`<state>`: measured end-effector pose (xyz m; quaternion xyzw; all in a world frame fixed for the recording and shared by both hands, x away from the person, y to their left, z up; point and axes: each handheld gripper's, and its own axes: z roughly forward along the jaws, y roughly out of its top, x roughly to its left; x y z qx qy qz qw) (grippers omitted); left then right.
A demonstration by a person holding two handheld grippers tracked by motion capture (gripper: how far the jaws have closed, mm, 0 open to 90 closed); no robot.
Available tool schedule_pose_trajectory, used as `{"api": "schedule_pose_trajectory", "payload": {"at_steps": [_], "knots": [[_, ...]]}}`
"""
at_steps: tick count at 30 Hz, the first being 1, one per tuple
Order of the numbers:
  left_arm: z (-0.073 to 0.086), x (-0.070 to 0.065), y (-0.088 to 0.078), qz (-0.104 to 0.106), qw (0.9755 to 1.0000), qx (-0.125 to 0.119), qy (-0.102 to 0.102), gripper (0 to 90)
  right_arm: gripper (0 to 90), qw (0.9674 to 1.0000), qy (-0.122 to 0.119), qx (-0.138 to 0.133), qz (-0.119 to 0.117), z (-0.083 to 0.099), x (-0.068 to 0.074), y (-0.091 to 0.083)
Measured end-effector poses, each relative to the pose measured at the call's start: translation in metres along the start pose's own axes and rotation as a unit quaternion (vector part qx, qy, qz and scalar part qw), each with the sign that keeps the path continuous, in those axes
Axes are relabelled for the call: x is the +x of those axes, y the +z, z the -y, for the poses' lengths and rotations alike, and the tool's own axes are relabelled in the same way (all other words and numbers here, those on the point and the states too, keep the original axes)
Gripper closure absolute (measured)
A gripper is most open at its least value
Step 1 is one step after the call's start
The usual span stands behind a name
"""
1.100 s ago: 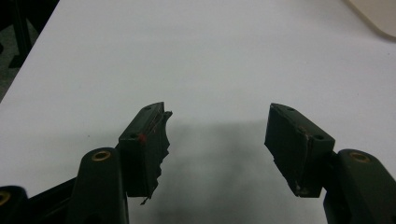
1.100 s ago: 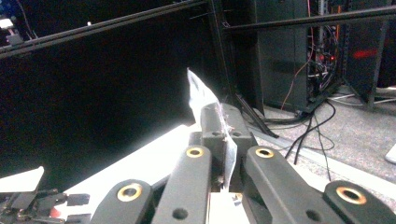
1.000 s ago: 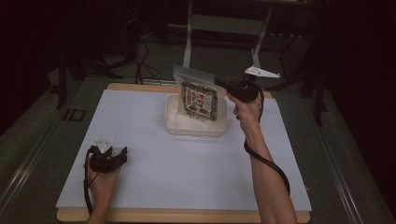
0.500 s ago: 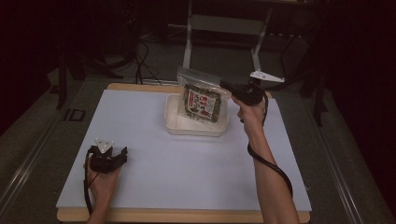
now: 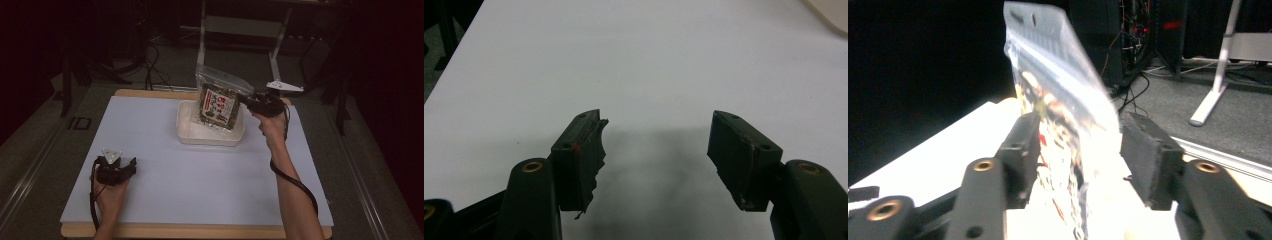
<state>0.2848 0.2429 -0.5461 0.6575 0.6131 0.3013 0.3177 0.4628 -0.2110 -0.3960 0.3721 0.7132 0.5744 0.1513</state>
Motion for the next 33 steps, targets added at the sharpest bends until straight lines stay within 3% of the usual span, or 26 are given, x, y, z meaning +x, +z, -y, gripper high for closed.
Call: {"api": "schedule_pose_trajectory", "payload": {"at_steps": [7, 19, 25, 33], "knots": [[0.0, 0.0, 0.0, 0.001, 1.0, -0.002, -0.001, 38.8, 39.1, 0.9998, -0.009, 0.01, 0.014, 0.003, -0.002, -0.004], [0.0, 0.0, -0.001, 0.001, 1.0, -0.003, -0.003, 38.8, 35.2, 0.9991, -0.029, 0.023, 0.021, 0.006, 0.002, -0.009], [0.0, -0.001, 0.0, 0.001, 1.0, -0.001, 0.0, 38.9, 31.5, 0.9992, -0.021, 0.025, 0.023, 0.011, 0.0, -0.017], [0.0, -0.001, 0.0, 0.001, 1.0, -0.002, 0.0, 38.8, 31.4, 0.9987, -0.029, 0.03, 0.028, 0.013, 0.0, -0.023]]}}
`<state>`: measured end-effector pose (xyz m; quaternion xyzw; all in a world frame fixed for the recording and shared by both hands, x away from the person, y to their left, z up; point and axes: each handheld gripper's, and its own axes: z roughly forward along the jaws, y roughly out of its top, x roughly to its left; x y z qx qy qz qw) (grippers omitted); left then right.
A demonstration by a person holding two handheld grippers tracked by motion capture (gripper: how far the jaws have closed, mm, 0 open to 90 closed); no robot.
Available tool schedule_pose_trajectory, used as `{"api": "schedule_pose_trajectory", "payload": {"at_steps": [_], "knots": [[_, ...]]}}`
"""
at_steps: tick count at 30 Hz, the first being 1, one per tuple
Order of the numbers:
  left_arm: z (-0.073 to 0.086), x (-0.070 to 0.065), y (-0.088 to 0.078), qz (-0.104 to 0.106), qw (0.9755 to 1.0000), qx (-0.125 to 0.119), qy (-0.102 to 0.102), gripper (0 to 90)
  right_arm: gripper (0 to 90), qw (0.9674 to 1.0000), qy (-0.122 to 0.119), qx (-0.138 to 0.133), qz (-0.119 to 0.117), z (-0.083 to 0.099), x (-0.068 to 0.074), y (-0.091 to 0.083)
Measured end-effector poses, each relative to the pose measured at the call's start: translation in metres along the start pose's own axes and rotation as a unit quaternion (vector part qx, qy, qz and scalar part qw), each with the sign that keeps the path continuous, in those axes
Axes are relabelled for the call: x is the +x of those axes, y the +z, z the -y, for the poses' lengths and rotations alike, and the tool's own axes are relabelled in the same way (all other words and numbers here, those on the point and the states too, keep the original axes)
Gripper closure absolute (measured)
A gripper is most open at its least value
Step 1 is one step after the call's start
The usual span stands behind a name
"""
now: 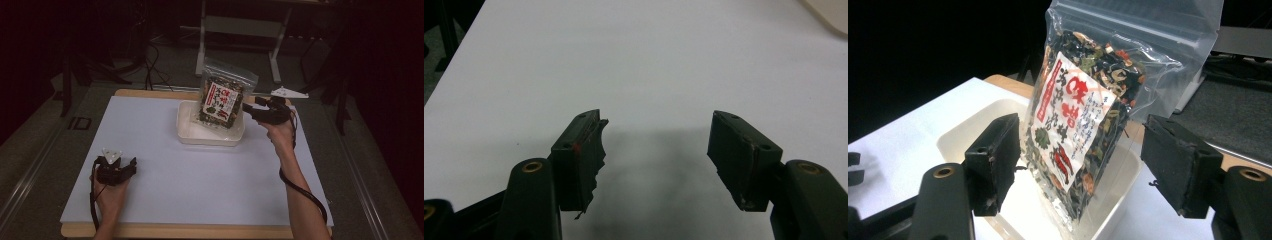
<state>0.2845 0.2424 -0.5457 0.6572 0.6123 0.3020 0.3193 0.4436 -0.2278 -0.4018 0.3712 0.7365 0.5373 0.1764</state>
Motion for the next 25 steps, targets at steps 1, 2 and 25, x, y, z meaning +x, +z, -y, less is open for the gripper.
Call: {"api": "schedule_pose_trajectory", "payload": {"at_steps": [1, 2, 25], "knots": [[0.0, 0.0, 0.0, 0.0, 1.0, 0.0, 0.0, 38.9, 31.4, 1.0, -0.002, 0.001, 0.0, 0.0, 0.0, -0.001], [0.0, 0.0, 0.0, 0.0, 1.0, 0.0, -0.001, 38.8, 31.4, 1.0, -0.002, 0.003, -0.001, 0.0, 0.001, -0.002], [0.0, 0.002, 0.0, -0.007, 0.9999, 0.005, -0.01, 37.6, 33.0, 0.9952, -0.03, 0.092, 0.014, 0.043, 0.011, -0.042]]}}
